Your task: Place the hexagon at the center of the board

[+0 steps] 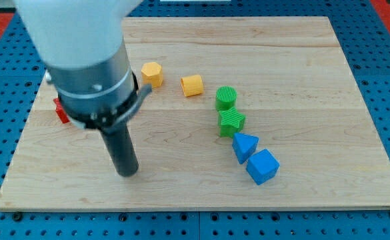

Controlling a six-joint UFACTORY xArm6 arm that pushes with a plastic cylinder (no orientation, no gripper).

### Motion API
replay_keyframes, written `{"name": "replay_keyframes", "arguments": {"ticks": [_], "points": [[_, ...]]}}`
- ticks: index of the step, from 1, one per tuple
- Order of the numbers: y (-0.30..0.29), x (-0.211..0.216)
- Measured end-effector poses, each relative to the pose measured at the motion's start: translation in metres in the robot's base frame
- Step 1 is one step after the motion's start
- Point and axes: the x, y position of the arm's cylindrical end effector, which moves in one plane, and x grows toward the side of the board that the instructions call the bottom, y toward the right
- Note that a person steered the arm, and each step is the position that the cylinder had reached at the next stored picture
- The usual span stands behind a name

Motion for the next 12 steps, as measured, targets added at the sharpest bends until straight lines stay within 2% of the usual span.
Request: {"name": "replay_keyframes", "arguments": {"ticks": [3, 4, 5, 7, 8, 9, 10, 11, 12], "points": [[0.007, 0.002], [0.065, -0.013], [0.090, -0.021], [0.095, -0.025], [0.058, -0.014], [0.027, 0.041], [0.066, 0.046], [0.198, 0.044], [0.300, 0.027]]}}
